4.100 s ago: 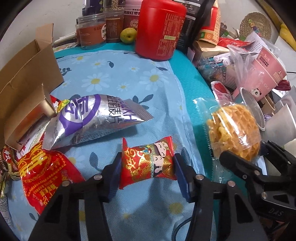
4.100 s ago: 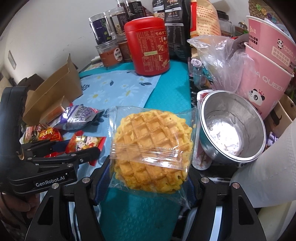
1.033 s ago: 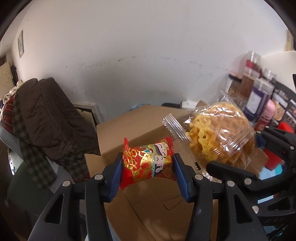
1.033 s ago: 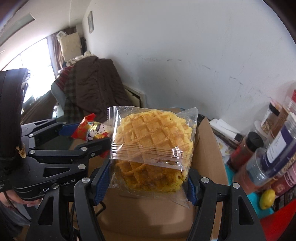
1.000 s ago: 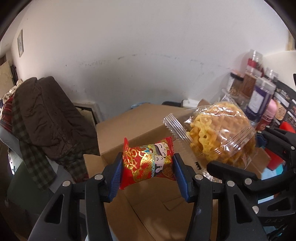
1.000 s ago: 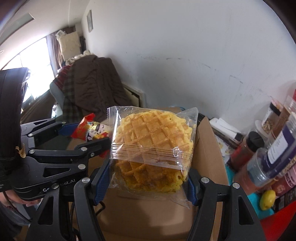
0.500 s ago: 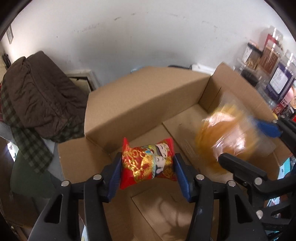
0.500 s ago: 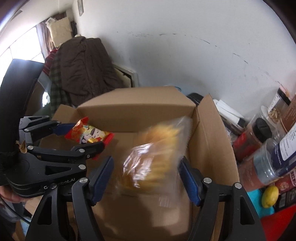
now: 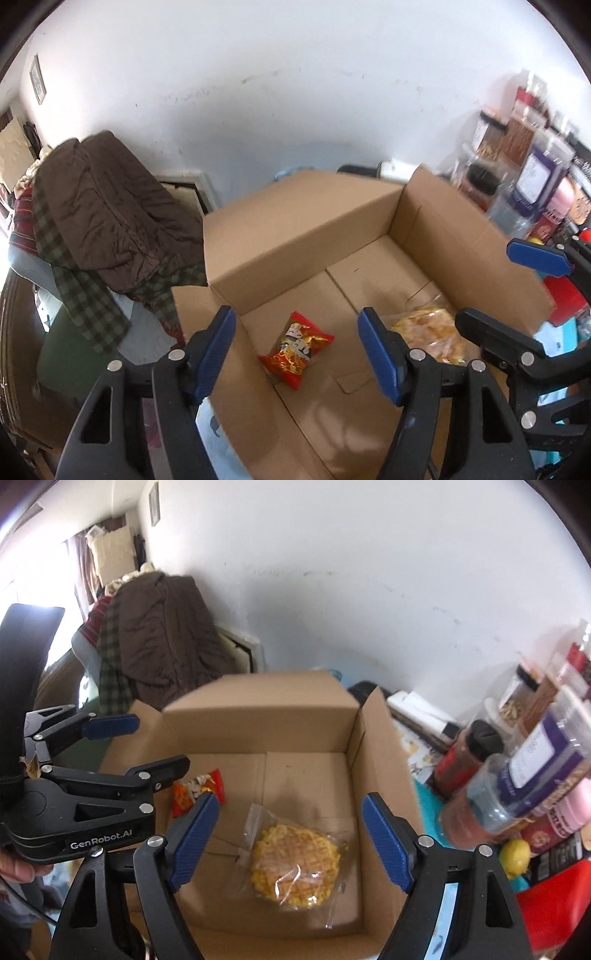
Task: Organize snacks
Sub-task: 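Carry both snacks over the cardboard box and open both grippers to drop them, then withdraw both grippers from the box back toward the remaining snacks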
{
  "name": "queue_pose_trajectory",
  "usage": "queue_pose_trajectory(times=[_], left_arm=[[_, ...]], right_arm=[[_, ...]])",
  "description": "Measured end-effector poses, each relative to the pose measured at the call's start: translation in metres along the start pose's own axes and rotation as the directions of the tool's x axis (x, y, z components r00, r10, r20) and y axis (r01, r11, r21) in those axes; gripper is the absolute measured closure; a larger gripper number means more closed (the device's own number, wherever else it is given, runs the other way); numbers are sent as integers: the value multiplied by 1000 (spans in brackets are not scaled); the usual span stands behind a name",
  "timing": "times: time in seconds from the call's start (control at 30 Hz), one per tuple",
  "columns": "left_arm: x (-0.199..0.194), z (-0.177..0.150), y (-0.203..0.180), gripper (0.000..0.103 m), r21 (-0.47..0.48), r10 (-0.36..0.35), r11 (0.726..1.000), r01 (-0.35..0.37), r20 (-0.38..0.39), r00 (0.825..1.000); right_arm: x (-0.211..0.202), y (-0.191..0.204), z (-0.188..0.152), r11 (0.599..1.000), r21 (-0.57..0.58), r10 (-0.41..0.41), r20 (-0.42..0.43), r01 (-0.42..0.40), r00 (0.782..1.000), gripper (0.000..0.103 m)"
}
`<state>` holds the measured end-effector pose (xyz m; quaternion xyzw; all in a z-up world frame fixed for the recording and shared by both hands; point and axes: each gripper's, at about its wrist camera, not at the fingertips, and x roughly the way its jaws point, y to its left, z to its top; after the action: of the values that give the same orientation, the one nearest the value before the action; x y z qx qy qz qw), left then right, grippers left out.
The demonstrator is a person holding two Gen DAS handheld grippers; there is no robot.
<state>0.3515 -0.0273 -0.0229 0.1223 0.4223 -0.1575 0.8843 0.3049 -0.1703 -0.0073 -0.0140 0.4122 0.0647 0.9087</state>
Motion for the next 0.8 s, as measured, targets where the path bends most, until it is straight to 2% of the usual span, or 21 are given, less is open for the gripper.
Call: queue_pose_trajectory(times=[0.3, 0.4, 0.8], left_arm=[[-90, -6, -18, 35, 28, -32, 999, 28, 147, 989], [-117, -15, -23, 35, 37, -49, 998, 43, 181, 982], [-207, -74, -38, 35, 57, -73, 997, 59, 286, 955]], right_arm=[[-77, 13, -5, 999, -16, -30, 119, 32, 992, 22], [-106, 20, -11, 999, -22, -39, 159, 43, 986, 19], [-194, 53, -61, 996, -40, -71, 260, 84, 963, 16]])
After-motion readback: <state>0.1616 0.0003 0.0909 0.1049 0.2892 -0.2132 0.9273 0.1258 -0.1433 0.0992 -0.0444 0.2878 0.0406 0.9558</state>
